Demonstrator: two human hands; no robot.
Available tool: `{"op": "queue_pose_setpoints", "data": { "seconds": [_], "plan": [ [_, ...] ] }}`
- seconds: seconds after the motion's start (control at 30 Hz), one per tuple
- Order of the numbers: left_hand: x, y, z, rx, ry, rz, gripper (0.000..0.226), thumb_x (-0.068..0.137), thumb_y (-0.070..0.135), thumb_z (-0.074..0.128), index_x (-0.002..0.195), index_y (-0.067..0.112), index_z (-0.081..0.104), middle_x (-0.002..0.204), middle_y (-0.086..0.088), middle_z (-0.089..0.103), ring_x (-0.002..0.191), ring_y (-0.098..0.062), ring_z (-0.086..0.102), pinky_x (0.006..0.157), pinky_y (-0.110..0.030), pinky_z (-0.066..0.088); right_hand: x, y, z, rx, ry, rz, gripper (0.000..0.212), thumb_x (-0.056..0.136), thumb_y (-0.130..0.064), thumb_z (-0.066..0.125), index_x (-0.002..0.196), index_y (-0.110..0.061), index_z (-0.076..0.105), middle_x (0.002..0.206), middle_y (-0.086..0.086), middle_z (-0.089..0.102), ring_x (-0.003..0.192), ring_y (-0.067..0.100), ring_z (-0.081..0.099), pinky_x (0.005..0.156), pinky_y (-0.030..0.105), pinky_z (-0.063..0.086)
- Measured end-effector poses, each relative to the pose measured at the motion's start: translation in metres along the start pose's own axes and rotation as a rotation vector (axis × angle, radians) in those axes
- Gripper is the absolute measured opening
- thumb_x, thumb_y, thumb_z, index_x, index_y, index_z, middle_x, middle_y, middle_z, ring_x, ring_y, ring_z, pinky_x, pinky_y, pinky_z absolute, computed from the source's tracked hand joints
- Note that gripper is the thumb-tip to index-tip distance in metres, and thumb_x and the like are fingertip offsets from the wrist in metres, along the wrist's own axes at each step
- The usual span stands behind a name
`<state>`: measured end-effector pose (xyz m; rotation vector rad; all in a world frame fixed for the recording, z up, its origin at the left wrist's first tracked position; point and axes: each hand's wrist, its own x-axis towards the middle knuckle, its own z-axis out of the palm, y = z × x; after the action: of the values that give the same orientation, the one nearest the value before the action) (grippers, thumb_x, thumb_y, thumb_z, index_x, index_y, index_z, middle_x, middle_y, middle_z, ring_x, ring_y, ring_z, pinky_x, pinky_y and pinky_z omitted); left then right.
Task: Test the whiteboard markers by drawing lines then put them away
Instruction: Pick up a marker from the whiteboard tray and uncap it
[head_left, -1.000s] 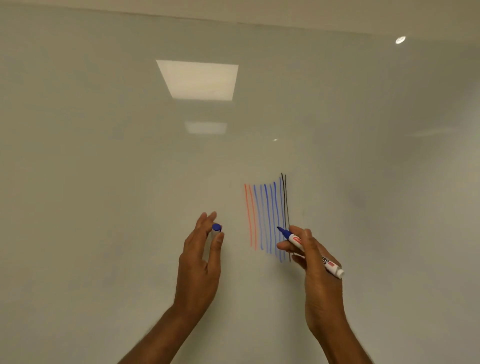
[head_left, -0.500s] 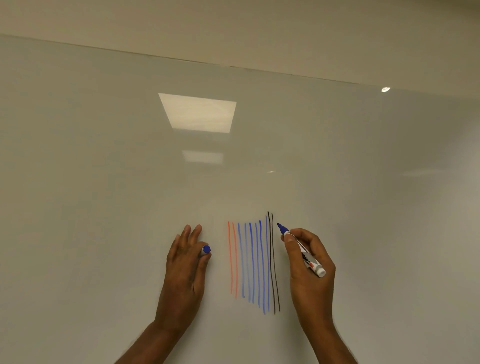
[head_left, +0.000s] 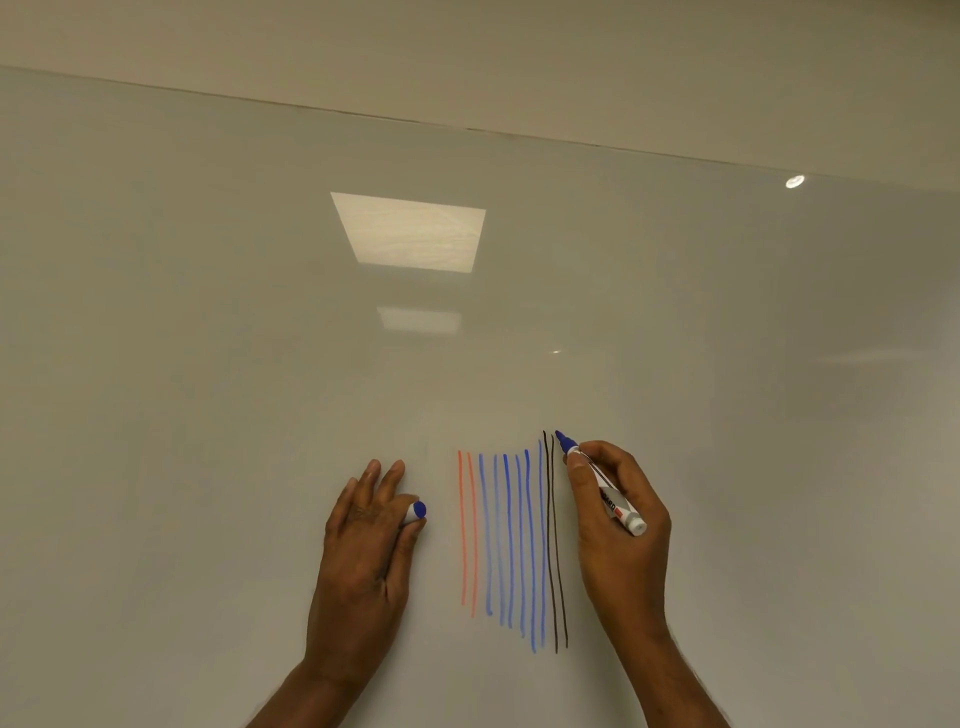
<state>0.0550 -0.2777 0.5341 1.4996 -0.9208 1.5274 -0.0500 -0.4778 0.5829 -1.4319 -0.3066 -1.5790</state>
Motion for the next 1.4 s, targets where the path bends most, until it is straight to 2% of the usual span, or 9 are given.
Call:
{"op": "queue_pose_setpoints", "data": {
  "seconds": [0.37, 0.6, 0.67, 0.73, 0.83, 0.9, 1.0, 1.23, 1.4],
  "plan": [
    [0.000, 0.001, 0.002, 0.037, 0.013, 0.036, 0.034, 0.100, 0.024, 0.054, 0.122, 0.004, 0.070, 0.147, -0.009, 0.057, 0.150, -0.019, 0.036, 0.122, -0.050, 0.032, -0.069, 0.051, -0.032, -0.036, 0.025, 0.057, 0.027, 0.087, -0.033, 0.075, 0.108, -0.016, 0.070, 0.101, 0.002, 0.073, 0.093, 0.014, 0.070, 0.084, 0.044, 0.059],
    [-0.001, -0.001, 0.003, 0.070, 0.018, 0.059, 0.030, 0.100, 0.019, 0.056, 0.120, 0.001, 0.070, 0.147, -0.012, 0.056, 0.149, -0.024, 0.039, 0.122, -0.050, 0.031, -0.122, 0.063, -0.050, -0.123, 0.079, 0.075, 0.029, 0.075, -0.054, 0.073, 0.093, -0.031, 0.072, 0.093, -0.011, 0.071, 0.086, 0.002, 0.068, 0.078, 0.008, 0.050],
    [-0.001, -0.001, 0.003, 0.069, 0.015, 0.058, 0.031, 0.100, 0.019, 0.056, 0.121, 0.001, 0.069, 0.147, -0.012, 0.056, 0.149, -0.024, 0.038, 0.123, -0.049, 0.030, -0.133, 0.071, -0.055, -0.190, 0.083, 0.076, 0.014, 0.076, -0.038, 0.080, 0.088, -0.033, 0.074, 0.086, -0.010, 0.071, 0.083, 0.001, 0.067, 0.077, 0.007, 0.048],
    [-0.001, -0.002, 0.003, 0.066, 0.011, 0.057, 0.032, 0.101, 0.020, 0.055, 0.123, 0.002, 0.068, 0.148, -0.012, 0.055, 0.150, -0.024, 0.038, 0.123, -0.049, 0.029, -0.141, 0.086, -0.061, -0.256, 0.055, 0.124, 0.033, 0.072, -0.017, 0.088, 0.091, -0.039, 0.072, 0.081, -0.011, 0.071, 0.082, 0.000, 0.067, 0.075, 0.005, 0.047],
    [-0.001, -0.002, 0.003, 0.071, 0.007, 0.062, 0.032, 0.101, 0.020, 0.055, 0.123, 0.001, 0.068, 0.148, -0.013, 0.055, 0.149, -0.025, 0.038, 0.123, -0.049, 0.029, -0.142, 0.093, -0.071, -0.262, -0.047, 0.266, 0.053, 0.069, -0.011, 0.089, 0.079, -0.059, 0.069, 0.072, -0.010, 0.068, 0.079, -0.002, 0.066, 0.077, 0.015, 0.050],
    [-0.002, -0.002, 0.003, 0.072, 0.009, 0.063, 0.032, 0.101, 0.020, 0.055, 0.123, 0.001, 0.068, 0.148, -0.013, 0.055, 0.149, -0.025, 0.039, 0.124, -0.048, 0.029, -0.141, 0.085, -0.070, -0.259, -0.021, 0.238, 0.037, 0.071, -0.013, 0.086, 0.074, -0.047, 0.072, 0.075, -0.011, 0.067, 0.078, -0.008, 0.065, 0.079, 0.029, 0.055],
    [-0.001, -0.002, 0.003, 0.080, 0.011, 0.068, 0.032, 0.101, 0.020, 0.054, 0.122, 0.000, 0.069, 0.148, -0.013, 0.055, 0.149, -0.025, 0.038, 0.124, -0.048, 0.028, -0.130, 0.051, -0.057, -0.162, 0.125, 0.069, 0.016, 0.078, -0.022, 0.084, 0.088, -0.030, 0.075, 0.091, -0.006, 0.073, 0.088, 0.006, 0.070, 0.082, 0.021, 0.054],
    [-0.001, -0.002, 0.003, 0.107, 0.019, 0.100, 0.032, 0.100, 0.019, 0.056, 0.123, 0.001, 0.069, 0.148, -0.013, 0.054, 0.149, -0.026, 0.039, 0.123, -0.048, 0.029, -0.044, -0.004, -0.025, -0.029, 0.013, -0.052, 0.016, 0.095, -0.022, 0.066, 0.111, -0.023, 0.069, 0.106, -0.002, 0.070, 0.103, 0.021, 0.066, 0.087, 0.046, 0.056],
    [-0.001, -0.004, 0.004, 0.118, 0.022, 0.117, 0.033, 0.100, 0.021, 0.056, 0.123, 0.002, 0.070, 0.148, -0.013, 0.054, 0.149, -0.026, 0.039, 0.123, -0.049, 0.029, -0.009, -0.003, -0.009, -0.061, 0.027, -0.080, 0.022, 0.096, -0.030, 0.065, 0.115, -0.019, 0.068, 0.105, -0.006, 0.070, 0.101, 0.016, 0.066, 0.087, 0.044, 0.057]
  ]
}}
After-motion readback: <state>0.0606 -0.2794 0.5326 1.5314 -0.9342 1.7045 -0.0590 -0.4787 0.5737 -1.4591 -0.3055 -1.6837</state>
